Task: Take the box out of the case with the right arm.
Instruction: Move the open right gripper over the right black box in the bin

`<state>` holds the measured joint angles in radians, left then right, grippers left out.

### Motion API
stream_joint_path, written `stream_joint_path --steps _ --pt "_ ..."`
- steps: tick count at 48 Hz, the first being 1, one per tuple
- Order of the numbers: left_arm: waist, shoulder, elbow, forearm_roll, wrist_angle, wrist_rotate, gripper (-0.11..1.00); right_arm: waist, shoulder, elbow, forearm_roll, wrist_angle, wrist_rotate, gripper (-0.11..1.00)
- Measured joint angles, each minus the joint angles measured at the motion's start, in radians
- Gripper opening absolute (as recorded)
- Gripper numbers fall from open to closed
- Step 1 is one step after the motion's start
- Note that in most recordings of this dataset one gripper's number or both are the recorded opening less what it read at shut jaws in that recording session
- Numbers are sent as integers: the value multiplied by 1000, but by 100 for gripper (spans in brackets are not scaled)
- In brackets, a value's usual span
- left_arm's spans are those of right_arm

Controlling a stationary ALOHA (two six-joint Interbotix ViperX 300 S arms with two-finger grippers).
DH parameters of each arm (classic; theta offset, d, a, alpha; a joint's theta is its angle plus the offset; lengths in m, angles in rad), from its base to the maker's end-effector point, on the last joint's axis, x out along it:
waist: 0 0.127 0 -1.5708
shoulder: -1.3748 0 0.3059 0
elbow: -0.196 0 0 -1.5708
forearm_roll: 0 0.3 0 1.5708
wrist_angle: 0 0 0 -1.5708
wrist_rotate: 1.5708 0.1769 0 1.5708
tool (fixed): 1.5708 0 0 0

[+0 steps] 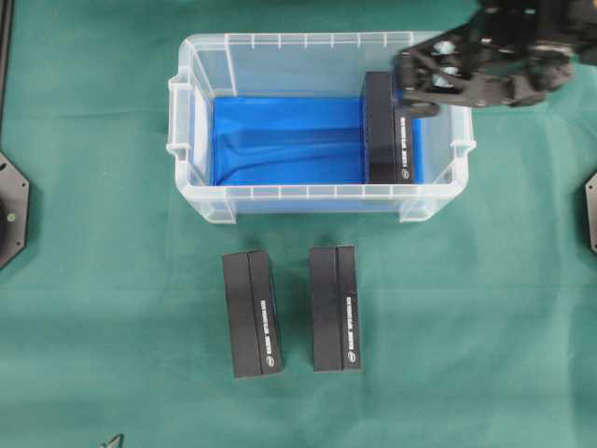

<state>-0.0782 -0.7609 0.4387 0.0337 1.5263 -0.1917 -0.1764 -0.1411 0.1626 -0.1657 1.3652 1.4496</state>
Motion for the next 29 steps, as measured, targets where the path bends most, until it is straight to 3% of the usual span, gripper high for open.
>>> stream_joint_path --steps 14,29 --pt "0 -5 0 0 2 0 0 15 117 -123 0 3 2 85" --pt "0 -8 2 0 0 0 0 20 124 -130 0 29 2 85"
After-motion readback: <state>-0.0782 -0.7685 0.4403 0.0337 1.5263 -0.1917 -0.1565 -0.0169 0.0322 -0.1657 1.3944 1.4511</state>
